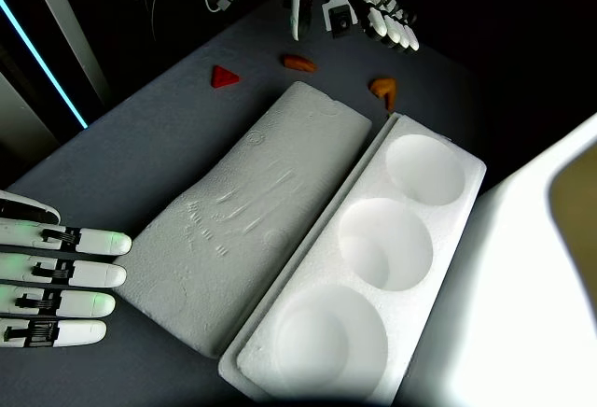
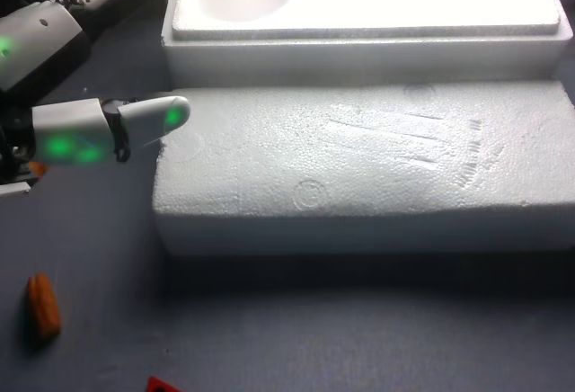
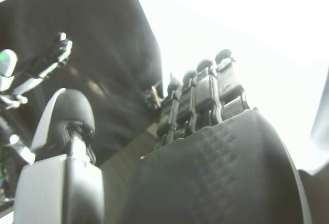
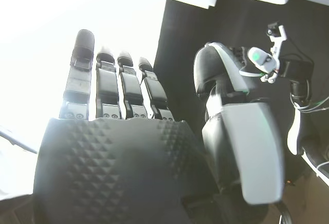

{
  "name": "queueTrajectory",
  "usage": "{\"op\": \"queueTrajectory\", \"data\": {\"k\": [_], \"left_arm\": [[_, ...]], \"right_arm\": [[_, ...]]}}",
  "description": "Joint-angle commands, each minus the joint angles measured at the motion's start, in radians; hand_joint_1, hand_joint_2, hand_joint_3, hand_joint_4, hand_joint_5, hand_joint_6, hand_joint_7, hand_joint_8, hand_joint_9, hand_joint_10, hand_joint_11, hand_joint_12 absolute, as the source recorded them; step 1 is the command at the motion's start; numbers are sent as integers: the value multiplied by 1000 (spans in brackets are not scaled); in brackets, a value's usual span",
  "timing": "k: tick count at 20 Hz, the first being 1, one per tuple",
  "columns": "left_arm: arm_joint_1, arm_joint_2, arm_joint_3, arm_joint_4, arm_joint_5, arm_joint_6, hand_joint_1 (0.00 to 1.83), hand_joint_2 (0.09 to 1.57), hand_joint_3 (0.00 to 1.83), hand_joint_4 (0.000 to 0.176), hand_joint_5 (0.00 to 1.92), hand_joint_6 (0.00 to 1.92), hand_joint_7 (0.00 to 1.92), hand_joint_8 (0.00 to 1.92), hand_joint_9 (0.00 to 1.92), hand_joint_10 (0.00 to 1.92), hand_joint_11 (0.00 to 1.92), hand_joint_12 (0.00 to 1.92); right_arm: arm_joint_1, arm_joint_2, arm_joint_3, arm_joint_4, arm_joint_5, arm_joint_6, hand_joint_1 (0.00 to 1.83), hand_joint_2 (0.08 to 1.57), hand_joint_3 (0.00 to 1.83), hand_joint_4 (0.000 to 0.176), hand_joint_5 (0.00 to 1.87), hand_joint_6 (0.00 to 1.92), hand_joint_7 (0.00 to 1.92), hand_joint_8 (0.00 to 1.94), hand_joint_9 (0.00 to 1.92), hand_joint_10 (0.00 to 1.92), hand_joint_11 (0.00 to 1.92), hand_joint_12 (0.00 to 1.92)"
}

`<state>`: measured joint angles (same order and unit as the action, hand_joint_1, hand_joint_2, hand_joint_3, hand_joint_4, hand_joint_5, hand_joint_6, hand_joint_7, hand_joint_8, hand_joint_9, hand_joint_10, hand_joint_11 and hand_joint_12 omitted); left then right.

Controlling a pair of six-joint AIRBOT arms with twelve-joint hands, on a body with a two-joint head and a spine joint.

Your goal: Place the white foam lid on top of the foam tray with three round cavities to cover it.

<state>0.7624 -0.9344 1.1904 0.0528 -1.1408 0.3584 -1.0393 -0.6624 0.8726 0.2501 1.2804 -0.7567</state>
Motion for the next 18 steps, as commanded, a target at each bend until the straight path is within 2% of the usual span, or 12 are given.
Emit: {"op": "queueTrajectory", "data": {"k": [1, 2, 3, 4, 6, 7, 9, 10, 12, 15, 18], "left_arm": [[-9, -1, 2, -20, -109, -7, 453, 1197, 30, 29, 8, 2, 0, 0, 0, 0, 0, 0], [-9, -1, 1, -20, -103, -7, 477, 1189, 12, 19, 21, 5, 0, 0, 0, 0, 0, 0], [-9, -1, 0, -21, -95, -7, 482, 1161, 0, 36, 3, 1, 0, 0, 0, 0, 0, 0], [-7, -1, -3, -21, -84, -7, 497, 1147, 0, 31, 4, 1, 0, 0, 0, 0, 0, 0], [-1, 4, -12, -27, -61, -7, 482, 1103, 0, 21, 0, 0, 0, 0, 0, 0, 0, 0], [13, 10, -22, -44, -55, -4, 477, 1075, 0, 30, 0, 0, 0, 0, 0, 0, 0, 0], [36, 24, -39, -72, -48, 8, 470, 1028, 0, 19, 0, 0, 0, 0, 0, 0, 0, 0], [51, 31, -48, -87, -47, 14, 473, 1011, 0, 0, 0, 0, 0, 0, 0, 0, 0, 0], [81, 46, -69, -114, -39, 30, 491, 1003, 0, 0, 0, 0, 0, 0, 0, 0, 0, 0], [116, 68, -89, -138, -5, 43, 434, 1005, 0, 0, 0, 0, 0, 0, 0, 0, 0, 0], [125, 95, -101, -139, 65, 75, 316, 1001, 0, 0, 0, 0, 0, 0, 0, 0, 0, 0]], "right_arm": [[2, 13, 3, 32, 120, 1, 475, 1253, 129, 0, 0, 0, 0, 0, 0, 0, 0, 900], [-1, 12, 2, 39, 120, 0, 459, 1267, 57, 0, 0, 0, 0, 0, 0, 0, 0, 533], [-5, 12, 1, 46, 120, -1, 463, 1273, 17, 0, 0, 0, 0, 0, 0, 0, 0, 107], [-14, 11, 0, 58, 120, -1, 452, 1275, 9, 0, 0, 0, 0, 0, 0, 0, 0, 21], [-26, 11, -4, 76, 120, -2, 422, 1255, 0, 0, 0, 0, 0, 0, 0, 0, 0, 0], [-35, 11, -7, 87, 120, -5, 413, 1247, 0, 0, 0, 0, 0, 0, 0, 0, 0, 0], [-44, 11, -12, 106, 120, -12, 436, 1230, 0, 0, 0, 0, 0, 0, 0, 0, 0, 0], [-48, 10, -14, 114, 119, -13, 438, 1224, 0, 0, 0, 0, 0, 0, 0, 0, 0, 0], [-59, 6, -17, 131, 118, -17, 478, 1210, 0, 0, 0, 0, 0, 0, 0, 0, 0, 0], [-67, -3, -20, 144, 103, -20, 439, 1183, 0, 0, 0, 0, 0, 0, 0, 0, 0, 0], [-66, -11, -18, 149, 73, -27, 436, 1181, 0, 0, 0, 0, 0, 0, 0, 0, 1, 0]]}}
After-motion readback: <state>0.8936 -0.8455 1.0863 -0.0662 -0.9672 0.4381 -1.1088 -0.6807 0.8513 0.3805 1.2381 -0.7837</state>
